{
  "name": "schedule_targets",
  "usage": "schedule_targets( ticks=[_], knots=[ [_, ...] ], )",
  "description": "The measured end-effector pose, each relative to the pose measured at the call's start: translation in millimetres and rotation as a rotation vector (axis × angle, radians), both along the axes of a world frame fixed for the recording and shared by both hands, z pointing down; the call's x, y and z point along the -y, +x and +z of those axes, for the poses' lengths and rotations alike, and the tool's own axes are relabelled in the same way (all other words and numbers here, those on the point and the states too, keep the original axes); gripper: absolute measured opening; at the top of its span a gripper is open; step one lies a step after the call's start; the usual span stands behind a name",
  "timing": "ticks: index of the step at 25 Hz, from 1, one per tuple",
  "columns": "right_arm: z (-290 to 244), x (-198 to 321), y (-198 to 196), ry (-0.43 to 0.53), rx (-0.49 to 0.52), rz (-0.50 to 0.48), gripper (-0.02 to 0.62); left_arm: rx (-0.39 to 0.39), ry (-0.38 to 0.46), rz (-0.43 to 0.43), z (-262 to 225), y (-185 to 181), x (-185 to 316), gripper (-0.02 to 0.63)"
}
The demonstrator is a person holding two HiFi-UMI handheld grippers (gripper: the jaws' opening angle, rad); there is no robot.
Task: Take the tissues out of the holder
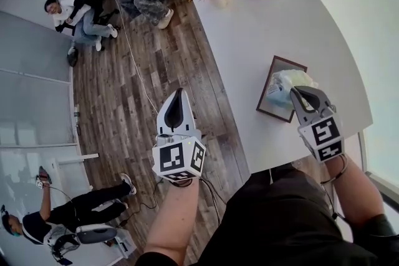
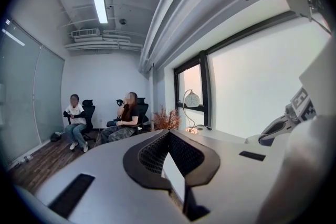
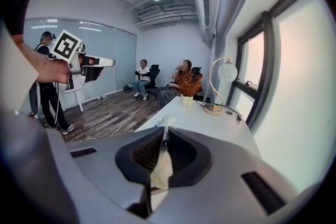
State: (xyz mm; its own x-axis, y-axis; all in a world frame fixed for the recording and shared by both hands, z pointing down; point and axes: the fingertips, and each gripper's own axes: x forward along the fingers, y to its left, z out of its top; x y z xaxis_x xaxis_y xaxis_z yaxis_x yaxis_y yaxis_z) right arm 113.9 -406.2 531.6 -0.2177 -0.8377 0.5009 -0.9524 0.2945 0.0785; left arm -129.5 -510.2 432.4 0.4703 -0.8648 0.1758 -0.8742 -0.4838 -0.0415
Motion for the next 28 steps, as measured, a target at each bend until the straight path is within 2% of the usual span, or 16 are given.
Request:
schedule_targets(
  ticks=[9,18,28],
  knots=[
    [-42,3,0,0.065,-0.038,-0.016,0.011,-0.040,0.045,-0.008,-31,1,0,0.005],
    [-80,4,8,0.117,-0.053,-0.010,0.011,-0.045,0.086,-0.006,-66,-2,-6,0.005],
    [-130,17,22,0.205,-0.069,-0.001,0.011,-0.060,0.168,-0.004,-118,1,-2,0.005]
  ],
)
